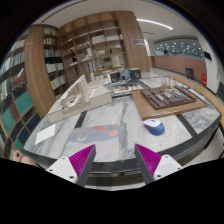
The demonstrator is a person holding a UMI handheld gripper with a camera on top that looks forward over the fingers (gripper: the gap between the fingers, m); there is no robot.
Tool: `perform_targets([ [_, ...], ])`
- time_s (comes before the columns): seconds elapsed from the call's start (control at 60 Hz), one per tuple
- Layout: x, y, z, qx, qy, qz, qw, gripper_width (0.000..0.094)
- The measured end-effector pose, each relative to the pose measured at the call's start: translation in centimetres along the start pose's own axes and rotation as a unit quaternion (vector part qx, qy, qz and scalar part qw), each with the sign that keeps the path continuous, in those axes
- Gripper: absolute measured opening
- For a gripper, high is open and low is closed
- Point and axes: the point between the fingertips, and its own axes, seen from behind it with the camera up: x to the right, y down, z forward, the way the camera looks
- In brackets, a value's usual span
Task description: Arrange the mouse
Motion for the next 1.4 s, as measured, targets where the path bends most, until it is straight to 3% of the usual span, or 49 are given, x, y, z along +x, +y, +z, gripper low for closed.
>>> perform_targets([
  [0.183, 6.9, -2.8, 2.2, 0.023, 0.049, -0.021, 0.998, 0.0793],
  [0.367, 15.0, -3.1, 6.5, 0.016, 0.099, -0.049, 0.994, 0.0791],
  [0.667, 20.8, -1.6, 14.4, -0.02, 0.092, -0.073, 0.993, 0.079],
  [0.85, 20.8, -2.3, 17.5, -0.034, 0.061, -0.065, 0.995, 0.0793],
  [0.917, 20.5, -2.9, 18.4, -0.032, 0.05, -0.065, 0.996, 0.0743],
  [0.967, 20.3, -3.0, 18.7, -0.037, 0.048, -0.074, 0.995, 0.0562],
  [1.15, 20.5, -2.9, 18.6, -0.038, 0.061, -0.069, 0.995, 0.0452],
  [1.167, 20.5, -2.8, 18.5, -0.04, 0.062, -0.068, 0.995, 0.0484],
  [1.183, 20.4, -2.8, 18.3, -0.041, 0.062, -0.067, 0.995, 0.0426],
  [1.233, 19.7, -3.0, 17.7, -0.041, 0.061, -0.056, 0.996, 0.0415],
  [1.4, 13.0, -6.9, 12.2, 0.012, 0.065, -0.048, 0.997, 0.0415],
])
